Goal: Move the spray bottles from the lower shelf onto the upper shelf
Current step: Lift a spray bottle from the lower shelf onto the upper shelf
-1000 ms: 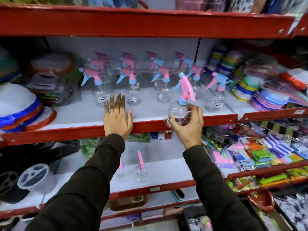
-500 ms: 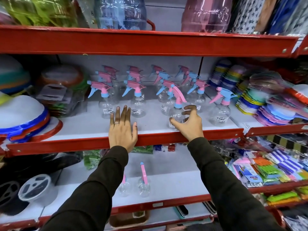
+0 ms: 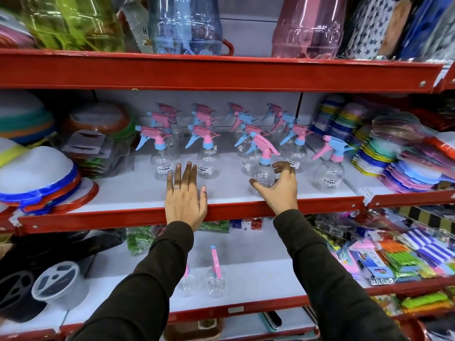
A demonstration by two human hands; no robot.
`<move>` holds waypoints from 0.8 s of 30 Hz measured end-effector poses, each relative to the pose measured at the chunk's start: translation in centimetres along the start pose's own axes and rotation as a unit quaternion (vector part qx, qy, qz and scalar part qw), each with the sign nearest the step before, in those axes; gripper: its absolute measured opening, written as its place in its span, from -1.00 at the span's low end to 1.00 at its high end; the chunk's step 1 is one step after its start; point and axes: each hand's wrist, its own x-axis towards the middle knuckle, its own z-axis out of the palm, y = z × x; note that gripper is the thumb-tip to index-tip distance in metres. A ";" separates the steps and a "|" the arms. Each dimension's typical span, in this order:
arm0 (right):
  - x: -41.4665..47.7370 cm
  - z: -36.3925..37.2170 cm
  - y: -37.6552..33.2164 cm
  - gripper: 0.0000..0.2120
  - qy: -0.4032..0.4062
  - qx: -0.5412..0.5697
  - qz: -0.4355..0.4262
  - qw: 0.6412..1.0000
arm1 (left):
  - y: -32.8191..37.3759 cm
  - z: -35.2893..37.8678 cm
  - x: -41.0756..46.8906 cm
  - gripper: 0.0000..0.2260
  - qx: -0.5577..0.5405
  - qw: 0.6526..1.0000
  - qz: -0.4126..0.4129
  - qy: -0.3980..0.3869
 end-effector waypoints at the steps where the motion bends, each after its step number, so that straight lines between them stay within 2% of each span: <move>1: 0.0 0.0 0.0 -0.35 0.000 0.005 0.000 1.000 | 0.0 0.0 0.0 -0.41 0.000 1.000 -0.001 0.000; 6: 0.0 0.0 -0.1 -0.32 -0.018 0.032 0.012 0.999 | 0.0 0.1 0.0 -0.41 0.004 1.000 -0.003 0.001; 10: -0.1 0.3 -0.4 -0.23 0.002 0.015 0.003 1.000 | 0.0 0.1 0.0 -0.41 0.007 1.000 -0.002 -0.001; 18: 0.1 0.6 -0.2 -0.33 -0.001 0.000 0.007 1.000 | 0.0 0.0 0.0 -0.41 0.002 1.000 -0.002 -0.006; 24: 0.1 0.7 -0.1 -0.30 -0.003 0.000 0.004 1.000 | -0.1 -0.1 0.1 -0.40 -0.003 1.000 -0.001 -0.011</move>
